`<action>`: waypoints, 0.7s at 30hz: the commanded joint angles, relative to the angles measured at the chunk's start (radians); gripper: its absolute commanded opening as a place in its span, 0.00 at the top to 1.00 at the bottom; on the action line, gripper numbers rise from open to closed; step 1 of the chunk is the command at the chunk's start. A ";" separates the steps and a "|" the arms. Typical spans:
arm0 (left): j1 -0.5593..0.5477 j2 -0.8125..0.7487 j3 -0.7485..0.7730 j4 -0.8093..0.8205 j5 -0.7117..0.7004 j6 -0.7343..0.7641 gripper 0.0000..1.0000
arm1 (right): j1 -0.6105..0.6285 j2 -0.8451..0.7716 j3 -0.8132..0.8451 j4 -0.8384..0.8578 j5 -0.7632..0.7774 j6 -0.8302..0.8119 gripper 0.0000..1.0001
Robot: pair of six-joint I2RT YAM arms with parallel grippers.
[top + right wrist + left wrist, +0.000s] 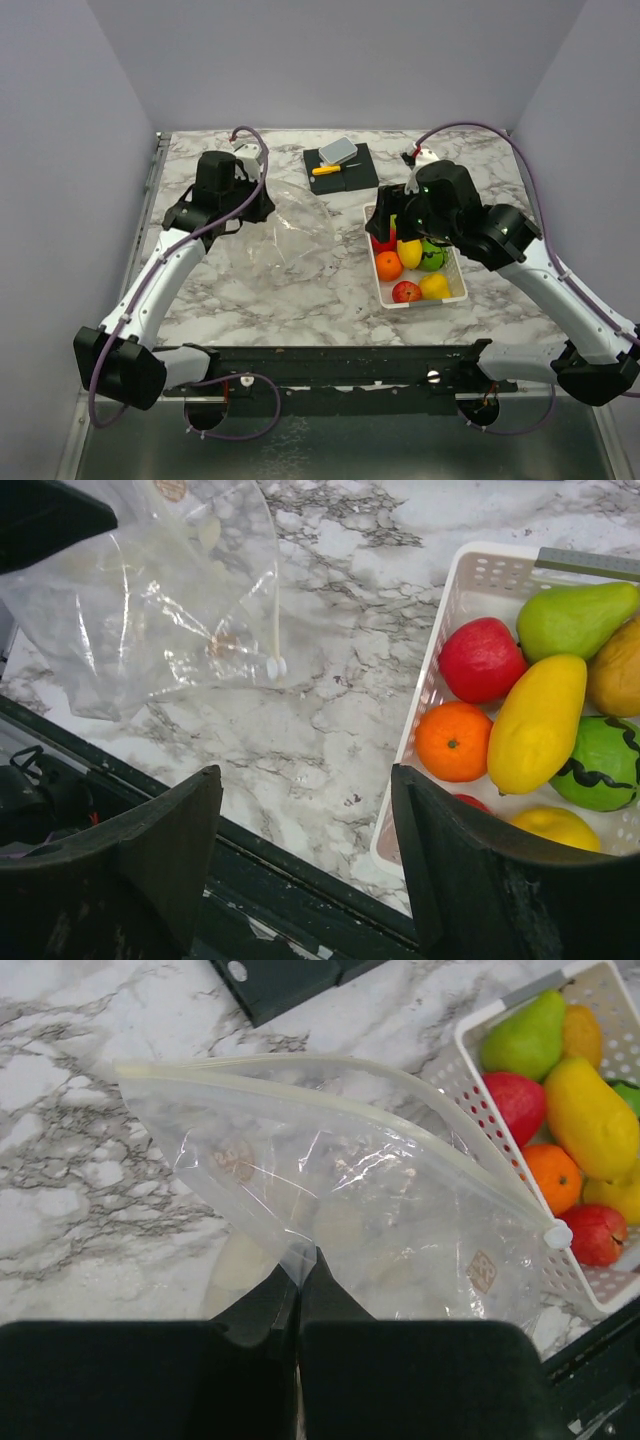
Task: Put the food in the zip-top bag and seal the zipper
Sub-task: Open the zipper of the food storage bag.
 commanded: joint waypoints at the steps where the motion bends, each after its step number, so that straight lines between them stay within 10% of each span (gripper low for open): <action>1: -0.062 -0.080 -0.038 0.048 0.068 0.056 1.00 | 0.000 -0.010 0.049 -0.010 -0.055 0.018 0.27; 21: -0.145 -0.301 -0.114 0.123 0.311 0.070 1.00 | -0.001 -0.008 -0.034 0.154 -0.206 0.139 0.34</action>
